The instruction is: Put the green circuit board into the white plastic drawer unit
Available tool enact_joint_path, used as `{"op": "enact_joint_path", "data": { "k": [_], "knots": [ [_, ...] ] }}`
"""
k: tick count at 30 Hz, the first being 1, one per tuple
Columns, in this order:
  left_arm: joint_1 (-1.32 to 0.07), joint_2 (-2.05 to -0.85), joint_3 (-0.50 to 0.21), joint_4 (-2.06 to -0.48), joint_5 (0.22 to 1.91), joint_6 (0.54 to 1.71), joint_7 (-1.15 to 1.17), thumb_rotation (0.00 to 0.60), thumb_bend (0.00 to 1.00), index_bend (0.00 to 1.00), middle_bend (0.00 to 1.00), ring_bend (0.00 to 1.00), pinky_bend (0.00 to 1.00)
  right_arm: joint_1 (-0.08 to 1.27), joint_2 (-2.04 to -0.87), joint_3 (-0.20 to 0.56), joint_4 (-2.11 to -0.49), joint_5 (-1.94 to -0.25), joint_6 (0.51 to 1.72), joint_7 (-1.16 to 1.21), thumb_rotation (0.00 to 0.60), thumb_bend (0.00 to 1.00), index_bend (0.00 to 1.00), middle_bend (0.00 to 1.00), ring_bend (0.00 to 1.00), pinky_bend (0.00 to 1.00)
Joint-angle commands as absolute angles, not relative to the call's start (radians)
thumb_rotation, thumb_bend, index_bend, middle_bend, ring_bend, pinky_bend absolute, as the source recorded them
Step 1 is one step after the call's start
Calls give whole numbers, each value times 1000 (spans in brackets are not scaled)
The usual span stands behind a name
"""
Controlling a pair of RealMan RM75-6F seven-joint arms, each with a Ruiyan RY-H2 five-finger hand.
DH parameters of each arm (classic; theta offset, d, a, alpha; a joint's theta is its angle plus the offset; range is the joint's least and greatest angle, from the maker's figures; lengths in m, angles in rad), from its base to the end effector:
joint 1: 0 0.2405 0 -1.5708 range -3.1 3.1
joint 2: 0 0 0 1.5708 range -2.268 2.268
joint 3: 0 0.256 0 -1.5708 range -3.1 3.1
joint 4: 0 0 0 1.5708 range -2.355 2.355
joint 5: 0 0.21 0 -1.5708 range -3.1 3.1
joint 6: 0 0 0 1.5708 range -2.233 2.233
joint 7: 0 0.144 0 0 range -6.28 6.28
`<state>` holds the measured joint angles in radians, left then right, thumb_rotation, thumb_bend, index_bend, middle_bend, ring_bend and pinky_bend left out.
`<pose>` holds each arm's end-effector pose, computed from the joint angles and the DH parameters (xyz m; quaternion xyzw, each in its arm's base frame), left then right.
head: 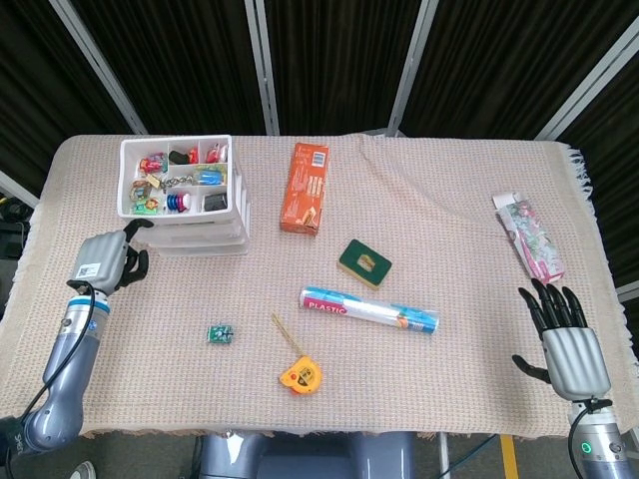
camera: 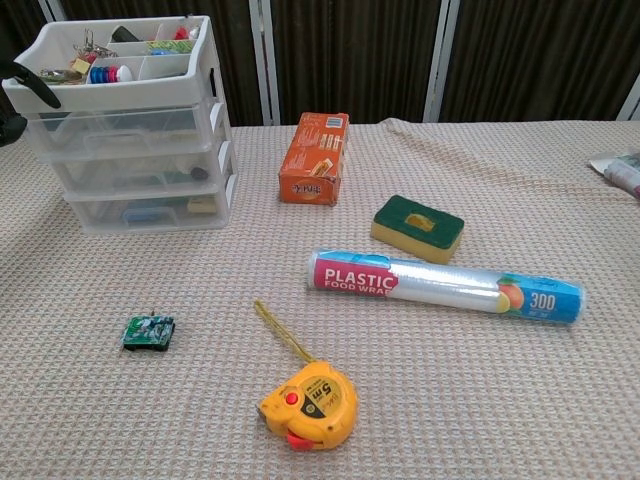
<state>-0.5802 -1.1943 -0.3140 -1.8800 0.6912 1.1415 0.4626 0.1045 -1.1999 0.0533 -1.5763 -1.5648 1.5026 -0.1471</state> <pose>-0.1940 0.3283 0.1091 -0.5805 -0.5001 -0.3469 0.5410 -0.2971 -0.1872 0.1357 0.6301 -0.3299 0.3830 0.5894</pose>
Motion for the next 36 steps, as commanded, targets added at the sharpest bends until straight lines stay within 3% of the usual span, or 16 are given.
{"op": "enact_joint_path", "data": {
  "k": [1, 11, 22, 36],
  "knots": [
    [-590, -1199, -308, -1872, 678, 1134, 469, 600, 616, 233, 970, 893, 651, 104, -1200, 53, -1576, -1565, 1503, -147, 600, 15, 83, 0, 0, 0],
    [-611, -1209, -300, -1848, 632, 1131, 475, 600, 615, 242, 970, 893, 650, 104, -1199, 53, -1577, -1565, 1502, -145, 600, 15, 83, 0, 0, 0],
    [-613, -1198, -302, -1853, 617, 1123, 439, 600, 616, 420, 971, 893, 650, 104, -1199, 53, -1577, -1565, 1502, -146, 600, 15, 83, 0, 0, 0],
    [-610, -1152, -290, -1909, 627, 1114, 415, 600, 616, 500, 971, 893, 651, 104, -1198, 53, -1578, -1566, 1504, -145, 600, 15, 83, 0, 0, 0]
  ]
}}
